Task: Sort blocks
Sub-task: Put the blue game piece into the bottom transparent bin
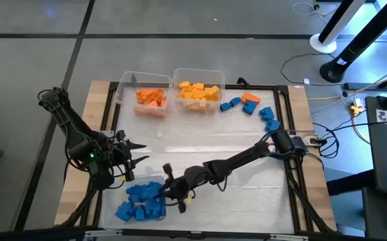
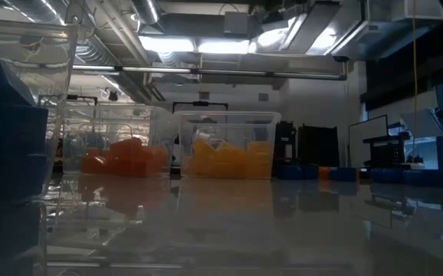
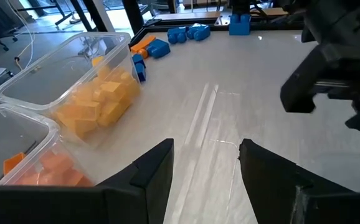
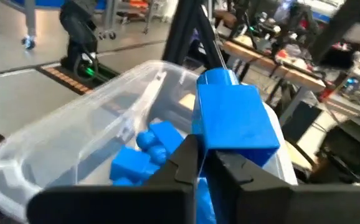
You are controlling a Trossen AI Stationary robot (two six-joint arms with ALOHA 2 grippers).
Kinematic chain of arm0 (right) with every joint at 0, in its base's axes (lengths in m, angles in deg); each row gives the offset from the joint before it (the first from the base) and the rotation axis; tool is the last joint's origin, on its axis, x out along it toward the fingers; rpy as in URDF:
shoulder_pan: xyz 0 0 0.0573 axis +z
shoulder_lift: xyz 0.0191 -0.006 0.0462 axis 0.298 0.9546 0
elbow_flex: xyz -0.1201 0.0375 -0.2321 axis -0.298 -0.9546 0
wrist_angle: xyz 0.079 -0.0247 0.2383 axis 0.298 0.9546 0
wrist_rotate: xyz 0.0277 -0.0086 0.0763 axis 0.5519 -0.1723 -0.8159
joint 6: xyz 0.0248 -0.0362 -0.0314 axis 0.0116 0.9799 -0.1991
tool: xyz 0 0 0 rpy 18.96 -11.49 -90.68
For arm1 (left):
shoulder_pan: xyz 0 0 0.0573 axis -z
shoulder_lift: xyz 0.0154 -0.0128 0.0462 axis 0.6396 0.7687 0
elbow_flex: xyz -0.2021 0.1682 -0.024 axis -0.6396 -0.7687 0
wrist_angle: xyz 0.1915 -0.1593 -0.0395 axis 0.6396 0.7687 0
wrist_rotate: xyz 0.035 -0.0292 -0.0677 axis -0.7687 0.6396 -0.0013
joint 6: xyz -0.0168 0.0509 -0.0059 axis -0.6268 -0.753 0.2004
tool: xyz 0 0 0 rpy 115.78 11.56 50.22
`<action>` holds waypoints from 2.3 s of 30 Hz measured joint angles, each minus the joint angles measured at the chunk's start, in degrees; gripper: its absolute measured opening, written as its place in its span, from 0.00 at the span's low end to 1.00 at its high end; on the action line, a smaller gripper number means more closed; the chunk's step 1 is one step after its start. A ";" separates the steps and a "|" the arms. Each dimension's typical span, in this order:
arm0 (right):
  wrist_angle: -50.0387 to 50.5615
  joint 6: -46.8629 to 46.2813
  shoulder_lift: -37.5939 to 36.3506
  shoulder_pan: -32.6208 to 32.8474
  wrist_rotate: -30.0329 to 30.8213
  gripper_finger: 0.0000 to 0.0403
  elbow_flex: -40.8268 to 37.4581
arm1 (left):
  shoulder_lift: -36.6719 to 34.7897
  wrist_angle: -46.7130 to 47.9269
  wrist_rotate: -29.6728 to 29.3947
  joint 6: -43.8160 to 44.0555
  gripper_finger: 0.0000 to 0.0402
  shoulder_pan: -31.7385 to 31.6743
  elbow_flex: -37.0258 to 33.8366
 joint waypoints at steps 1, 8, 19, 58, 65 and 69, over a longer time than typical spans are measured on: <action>0.53 0.02 0.09 0.00 -0.30 0.10 0.48 | 0.00 0.00 0.00 0.00 0.42 0.00 0.00; 4.63 0.00 0.07 0.00 -0.33 0.33 3.28 | 0.00 0.02 0.00 0.00 0.42 -0.02 0.00; 30.97 6.25 -5.48 -1.20 -1.80 0.46 6.54 | 0.07 0.04 0.06 4.64 0.42 -0.13 0.00; 118.10 -43.45 -28.23 11.77 56.32 0.46 6.50 | 29.48 -67.56 60.05 -39.05 0.42 -43.50 2.54; 118.27 -38.88 -31.01 6.49 54.79 0.46 0.81 | 34.35 -67.30 61.10 -39.03 0.42 -44.77 4.44; 118.00 -35.80 -34.21 -0.16 50.50 0.46 -4.04 | 34.73 -66.75 61.19 -38.95 0.42 -44.54 4.46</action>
